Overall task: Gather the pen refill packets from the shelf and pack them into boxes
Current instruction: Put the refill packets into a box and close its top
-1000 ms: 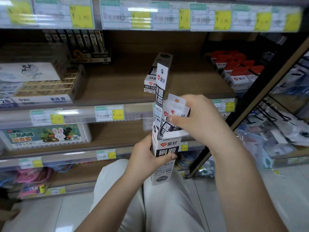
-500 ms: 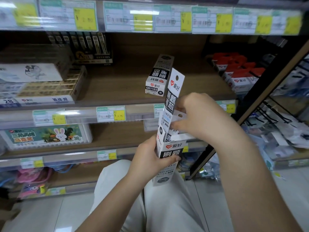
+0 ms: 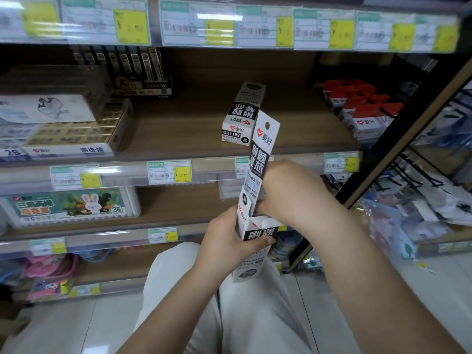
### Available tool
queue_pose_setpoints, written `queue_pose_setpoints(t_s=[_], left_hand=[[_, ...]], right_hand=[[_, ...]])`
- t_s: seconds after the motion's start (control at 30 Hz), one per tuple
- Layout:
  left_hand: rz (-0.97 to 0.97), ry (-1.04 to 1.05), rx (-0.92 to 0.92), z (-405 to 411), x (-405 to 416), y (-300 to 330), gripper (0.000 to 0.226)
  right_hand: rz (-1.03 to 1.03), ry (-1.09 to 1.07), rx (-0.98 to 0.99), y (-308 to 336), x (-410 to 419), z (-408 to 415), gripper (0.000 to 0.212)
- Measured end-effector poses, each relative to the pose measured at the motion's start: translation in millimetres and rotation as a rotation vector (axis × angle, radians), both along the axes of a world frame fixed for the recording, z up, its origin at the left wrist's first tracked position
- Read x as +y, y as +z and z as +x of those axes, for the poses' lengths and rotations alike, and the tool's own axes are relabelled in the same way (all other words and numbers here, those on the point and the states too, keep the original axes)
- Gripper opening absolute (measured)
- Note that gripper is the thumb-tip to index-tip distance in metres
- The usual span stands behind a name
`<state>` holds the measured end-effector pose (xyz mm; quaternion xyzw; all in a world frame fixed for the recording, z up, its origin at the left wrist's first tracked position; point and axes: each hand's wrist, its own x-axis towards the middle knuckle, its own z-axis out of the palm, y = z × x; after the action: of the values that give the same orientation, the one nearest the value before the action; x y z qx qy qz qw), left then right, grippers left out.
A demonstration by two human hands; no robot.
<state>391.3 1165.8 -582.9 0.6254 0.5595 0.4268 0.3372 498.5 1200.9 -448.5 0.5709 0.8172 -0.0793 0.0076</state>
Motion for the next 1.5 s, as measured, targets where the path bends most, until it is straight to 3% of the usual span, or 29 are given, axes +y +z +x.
queue_pose_setpoints(t_s=[0.17, 0.37, 0.57, 0.7, 0.8, 0.93, 1.03, 1.13, 1.23, 1.33, 1.43, 1.5], left_hand=[[-0.013, -0.008, 0.013, 1, 0, 0, 0.045], [-0.001, -0.012, 0.024, 3, -2, -1, 0.047], [0.026, 0.000, 0.055, 1, -3, -2, 0.053], [0.035, 0.003, 0.082, 1, -4, -1, 0.060], [-0.006, 0.024, 0.061, 1, -2, -3, 0.046], [-0.030, 0.003, 0.087, 2, 3, 0, 0.045], [-0.027, 0.007, 0.137, 1, 7, 3, 0.049], [-0.025, 0.043, 0.188, -7, 13, 6, 0.048], [-0.042, 0.097, 0.225, -23, 18, 3, 0.049], [-0.052, 0.175, 0.221, -39, 19, -3, 0.045], [-0.056, 0.214, 0.192, -46, 19, -4, 0.044], [-0.054, 0.216, 0.143, -45, 17, -1, 0.047]], right_hand=[[0.042, -0.036, 0.083, 6, -2, 9, 0.012], [-0.036, -0.071, -0.022, 6, -2, 6, 0.020], [0.021, -0.028, -0.051, -4, -5, 0, 0.012], [-0.083, -0.002, -0.064, 0, -1, 2, 0.009], [-0.149, 0.067, 0.193, 12, -1, 16, 0.007], [-0.187, 0.093, 0.474, 33, -5, 28, 0.026], [-0.046, -0.016, 0.572, 29, -2, 23, 0.014], [0.080, -0.140, 0.702, 26, 6, 25, 0.018], [0.233, -0.202, 1.037, 40, 10, 39, 0.004], [0.392, -0.259, 1.278, 42, 14, 52, 0.020], [0.413, -0.389, 1.440, 18, 32, 49, 0.017], [0.300, -0.515, 1.638, -3, 50, 45, 0.005]])
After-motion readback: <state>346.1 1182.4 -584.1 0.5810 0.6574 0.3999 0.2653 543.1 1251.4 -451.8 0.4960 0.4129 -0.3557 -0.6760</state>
